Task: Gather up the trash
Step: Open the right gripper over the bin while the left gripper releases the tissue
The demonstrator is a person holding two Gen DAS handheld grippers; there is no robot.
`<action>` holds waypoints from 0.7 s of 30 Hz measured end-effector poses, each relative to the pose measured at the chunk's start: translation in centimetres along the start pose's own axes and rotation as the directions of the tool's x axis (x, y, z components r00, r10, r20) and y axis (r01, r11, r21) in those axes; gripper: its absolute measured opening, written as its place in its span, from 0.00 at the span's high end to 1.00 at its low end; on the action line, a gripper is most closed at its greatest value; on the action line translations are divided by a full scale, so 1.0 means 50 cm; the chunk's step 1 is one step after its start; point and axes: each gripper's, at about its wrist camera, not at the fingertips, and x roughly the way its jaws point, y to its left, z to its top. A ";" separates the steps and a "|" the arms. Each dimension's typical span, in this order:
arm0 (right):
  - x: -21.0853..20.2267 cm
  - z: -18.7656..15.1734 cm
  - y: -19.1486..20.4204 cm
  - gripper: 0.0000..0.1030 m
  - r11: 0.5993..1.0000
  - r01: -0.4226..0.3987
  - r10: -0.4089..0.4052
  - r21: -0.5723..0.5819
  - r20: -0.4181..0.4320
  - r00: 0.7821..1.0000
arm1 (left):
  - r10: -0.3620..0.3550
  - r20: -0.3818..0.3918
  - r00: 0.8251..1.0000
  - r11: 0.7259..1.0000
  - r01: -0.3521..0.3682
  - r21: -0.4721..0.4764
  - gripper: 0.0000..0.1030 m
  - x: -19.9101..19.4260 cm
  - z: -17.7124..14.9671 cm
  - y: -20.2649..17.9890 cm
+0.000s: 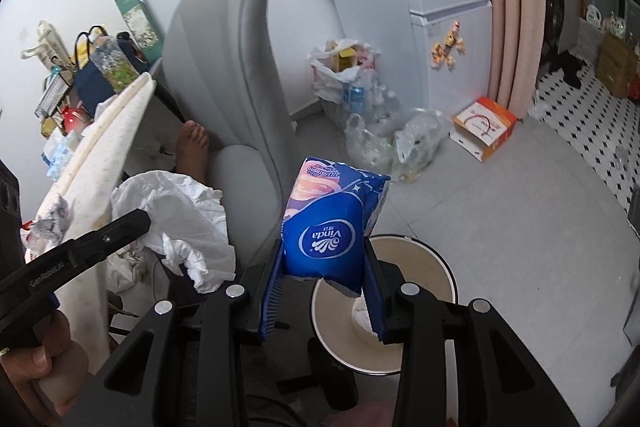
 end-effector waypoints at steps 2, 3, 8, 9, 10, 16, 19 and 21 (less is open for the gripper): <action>0.020 -0.005 -0.008 0.65 1.000 0.008 -0.007 0.010 -0.020 1.000 | -0.001 -0.004 1.000 1.000 0.001 -0.003 0.96 0.004 0.003 0.004; 0.026 -0.007 -0.009 0.64 1.000 0.011 -0.011 0.004 -0.022 1.000 | 0.001 -0.002 1.000 1.000 -0.001 0.001 0.96 0.003 0.004 0.004; 0.058 -0.009 -0.039 0.44 0.998 0.050 -0.050 0.028 -0.033 0.998 | 0.014 -0.020 1.000 1.000 -0.013 0.008 0.96 0.014 -0.002 -0.003; 0.058 -0.010 -0.045 0.43 0.998 0.051 -0.050 0.034 -0.035 0.998 | 0.017 -0.023 1.000 1.000 -0.016 0.011 0.96 0.016 -0.003 -0.006; 0.058 -0.012 -0.056 0.40 0.997 0.054 -0.052 0.047 -0.034 0.998 | 0.018 -0.027 0.999 1.000 -0.018 0.013 0.96 0.019 -0.003 -0.008; 0.029 -0.009 -0.095 0.39 0.996 0.045 -0.044 0.079 -0.013 0.999 | 0.005 -0.052 0.999 1.000 -0.004 0.030 0.96 0.045 -0.008 -0.044; 0.009 -0.003 -0.117 0.39 0.993 0.047 -0.047 0.107 0.003 0.999 | -0.010 -0.080 0.997 0.998 0.014 0.055 0.96 0.076 -0.020 -0.077; -0.006 0.003 -0.132 0.39 0.990 0.036 -0.038 0.136 0.011 0.999 | -0.018 -0.114 0.993 0.997 0.026 0.067 0.96 0.103 -0.030 -0.097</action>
